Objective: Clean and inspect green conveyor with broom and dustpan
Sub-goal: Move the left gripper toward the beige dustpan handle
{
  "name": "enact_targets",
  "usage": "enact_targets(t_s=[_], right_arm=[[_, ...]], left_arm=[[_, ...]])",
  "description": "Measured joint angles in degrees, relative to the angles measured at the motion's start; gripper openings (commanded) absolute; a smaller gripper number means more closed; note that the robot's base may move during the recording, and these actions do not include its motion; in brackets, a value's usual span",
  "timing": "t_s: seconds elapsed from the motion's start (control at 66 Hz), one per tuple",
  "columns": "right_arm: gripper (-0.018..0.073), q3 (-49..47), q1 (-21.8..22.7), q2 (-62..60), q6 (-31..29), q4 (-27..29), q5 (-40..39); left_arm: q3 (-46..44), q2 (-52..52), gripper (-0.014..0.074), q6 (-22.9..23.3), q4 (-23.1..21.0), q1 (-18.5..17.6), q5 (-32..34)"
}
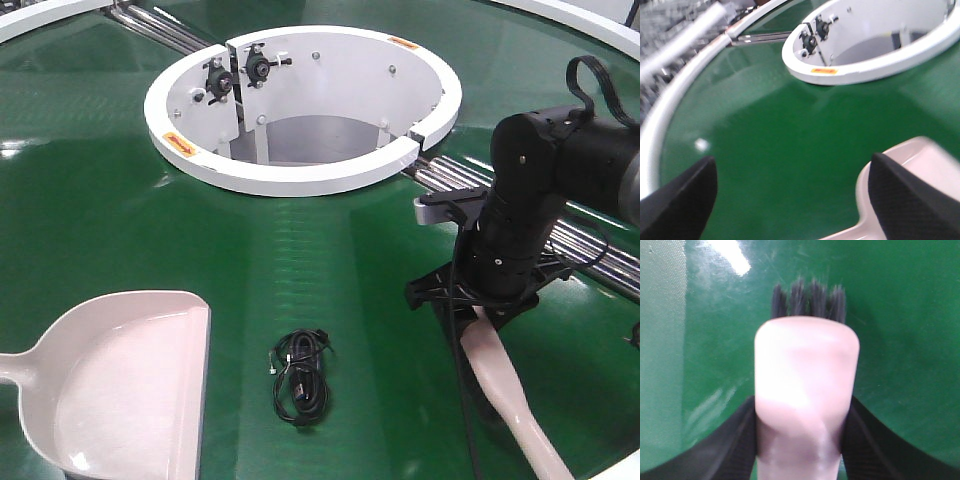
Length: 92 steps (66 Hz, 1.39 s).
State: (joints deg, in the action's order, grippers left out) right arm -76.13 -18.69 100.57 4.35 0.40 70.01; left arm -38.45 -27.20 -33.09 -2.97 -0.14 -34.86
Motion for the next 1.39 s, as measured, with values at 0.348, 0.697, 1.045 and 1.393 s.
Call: enact_targets(t_s=[0.348,0.697,1.045,1.393], right_arm=[[-0.0010,0.00,0.00,0.00,0.00,0.00,-0.05],[-0.0010,0.00,0.00,0.00,0.00,0.00,0.00],[-0.0010,0.00,0.00,0.00,0.00,0.00,-0.06],[-0.0010,0.00,0.00,0.00,0.00,0.00,-0.05]], left_arm=[[0.00,0.00,0.0569,-52.31,0.42,0.00,-2.78],[0.00,0.00,0.0569,-59.86,0.42,0.00,-2.82],[-0.04,-4.06,0.0569,-56.57,9.33,0.00,-5.29],[-11.80,-28.04,0.0569,-53.53,15.79,0.00,-29.32]])
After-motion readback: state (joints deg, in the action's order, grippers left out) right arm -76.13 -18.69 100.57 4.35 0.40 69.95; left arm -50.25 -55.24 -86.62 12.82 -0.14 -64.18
